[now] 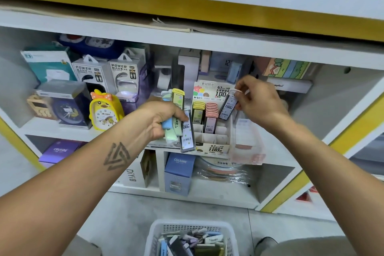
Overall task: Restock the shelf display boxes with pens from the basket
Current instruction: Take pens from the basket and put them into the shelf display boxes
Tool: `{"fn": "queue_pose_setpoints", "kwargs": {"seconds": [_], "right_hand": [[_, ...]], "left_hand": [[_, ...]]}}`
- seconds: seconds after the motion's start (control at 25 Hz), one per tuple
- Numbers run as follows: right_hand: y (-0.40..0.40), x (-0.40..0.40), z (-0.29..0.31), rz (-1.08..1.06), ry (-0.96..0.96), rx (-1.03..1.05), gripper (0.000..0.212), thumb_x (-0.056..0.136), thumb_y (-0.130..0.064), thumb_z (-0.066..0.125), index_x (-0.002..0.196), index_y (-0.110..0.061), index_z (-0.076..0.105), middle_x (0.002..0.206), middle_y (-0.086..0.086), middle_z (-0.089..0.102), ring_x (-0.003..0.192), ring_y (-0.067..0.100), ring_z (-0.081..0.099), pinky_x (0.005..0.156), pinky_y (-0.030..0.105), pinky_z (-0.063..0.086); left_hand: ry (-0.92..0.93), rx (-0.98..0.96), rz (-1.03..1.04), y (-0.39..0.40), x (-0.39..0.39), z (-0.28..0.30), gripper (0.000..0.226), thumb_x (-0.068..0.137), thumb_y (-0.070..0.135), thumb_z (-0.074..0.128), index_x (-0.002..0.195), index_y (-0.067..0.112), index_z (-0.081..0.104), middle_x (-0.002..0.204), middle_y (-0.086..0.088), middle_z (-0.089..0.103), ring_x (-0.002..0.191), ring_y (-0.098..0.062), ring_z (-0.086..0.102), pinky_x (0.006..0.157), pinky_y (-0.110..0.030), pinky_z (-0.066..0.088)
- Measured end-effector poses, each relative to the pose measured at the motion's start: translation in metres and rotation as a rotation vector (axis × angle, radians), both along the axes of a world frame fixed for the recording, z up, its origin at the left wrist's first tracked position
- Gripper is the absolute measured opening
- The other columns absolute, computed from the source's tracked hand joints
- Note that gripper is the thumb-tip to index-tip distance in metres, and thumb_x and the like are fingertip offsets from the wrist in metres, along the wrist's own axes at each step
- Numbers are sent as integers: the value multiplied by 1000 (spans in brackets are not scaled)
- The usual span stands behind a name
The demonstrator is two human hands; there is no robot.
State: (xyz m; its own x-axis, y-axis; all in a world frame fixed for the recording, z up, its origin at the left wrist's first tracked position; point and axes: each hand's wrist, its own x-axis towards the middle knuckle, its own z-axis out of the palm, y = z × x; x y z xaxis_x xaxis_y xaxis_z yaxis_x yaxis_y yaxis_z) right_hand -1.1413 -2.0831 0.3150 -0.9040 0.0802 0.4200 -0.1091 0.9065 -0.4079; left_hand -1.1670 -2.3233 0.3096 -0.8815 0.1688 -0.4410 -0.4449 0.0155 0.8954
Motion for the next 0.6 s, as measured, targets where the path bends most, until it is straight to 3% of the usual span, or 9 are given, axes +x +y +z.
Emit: {"fn": "queue_pose_setpoints", "kwargs": {"seconds": [0.08,0.24,0.44,0.52,0.6], "right_hand": [[0,-6,-6,43,2,24,4,97,-18,61,101,-18,62,89,2,69,81,23,67,72,37,56],[-4,-13,-17,42,-60,148,7,93,-21,64,99,-19,69,93,3,71,85,27,64,77,41,55],[-12,-13,-16,-7,1,249,17,95,-16,56,95,-11,73,94,8,73,87,31,65,75,42,55],[-20,-9,-9,31,15,50,14,95,-19,61,95,-16,74,89,2,74,80,22,66,75,35,55],[-36,-3,-2,149,-157,-288,7,92,-27,70,94,-21,74,79,-3,73,66,10,65,64,26,53]], "left_hand": [[-15,14,-13,3,-1,-1,30,73,-24,65,96,-6,64,75,-19,72,58,-30,72,47,-44,58],[14,21,-12,7,-2,-4,46,67,-25,69,109,-6,62,100,-28,71,75,-38,73,53,-47,59],[22,21,-30,13,1,-7,62,63,-26,71,119,-1,59,104,-25,70,86,-41,71,64,-55,60],[23,23,-34,15,2,-9,67,63,-26,71,123,2,57,106,-25,69,86,-41,71,62,-54,60],[34,48,-40,17,3,-9,66,63,-27,71,121,1,58,103,-25,70,82,-40,72,58,-52,60]]}}
